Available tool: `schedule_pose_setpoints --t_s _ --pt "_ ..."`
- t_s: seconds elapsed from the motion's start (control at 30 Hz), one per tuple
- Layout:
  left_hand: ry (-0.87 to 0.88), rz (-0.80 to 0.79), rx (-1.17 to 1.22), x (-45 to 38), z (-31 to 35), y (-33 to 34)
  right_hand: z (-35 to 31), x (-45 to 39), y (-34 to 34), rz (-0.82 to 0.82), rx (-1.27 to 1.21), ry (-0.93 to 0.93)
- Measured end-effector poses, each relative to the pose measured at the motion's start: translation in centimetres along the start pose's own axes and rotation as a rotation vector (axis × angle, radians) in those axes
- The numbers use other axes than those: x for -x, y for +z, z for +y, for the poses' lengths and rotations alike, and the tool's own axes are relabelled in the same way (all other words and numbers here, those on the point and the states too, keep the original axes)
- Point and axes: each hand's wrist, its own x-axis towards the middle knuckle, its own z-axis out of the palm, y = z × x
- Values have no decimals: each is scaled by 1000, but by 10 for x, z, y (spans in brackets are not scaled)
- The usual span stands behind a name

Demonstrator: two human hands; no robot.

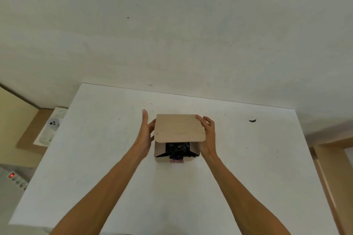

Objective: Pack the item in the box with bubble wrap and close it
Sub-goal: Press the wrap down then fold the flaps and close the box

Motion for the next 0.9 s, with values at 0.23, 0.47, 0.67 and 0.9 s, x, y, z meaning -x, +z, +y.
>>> schedule_pose_setpoints --t_s 0.23,0.47,0.67,0.9 --pt "6 -132 -324 7 12 -11 -13 27 -28 -207 -74 115" --pt "240 24 -504 16 -8 1 18 76 -32 -222 379 -178" --pt "564 -196 -1189 25 -46 -19 39 79 -19 -96 552 -354" --pt "588 -189 -1310 24 -48 -23 49 82 -13 -35 579 -421"
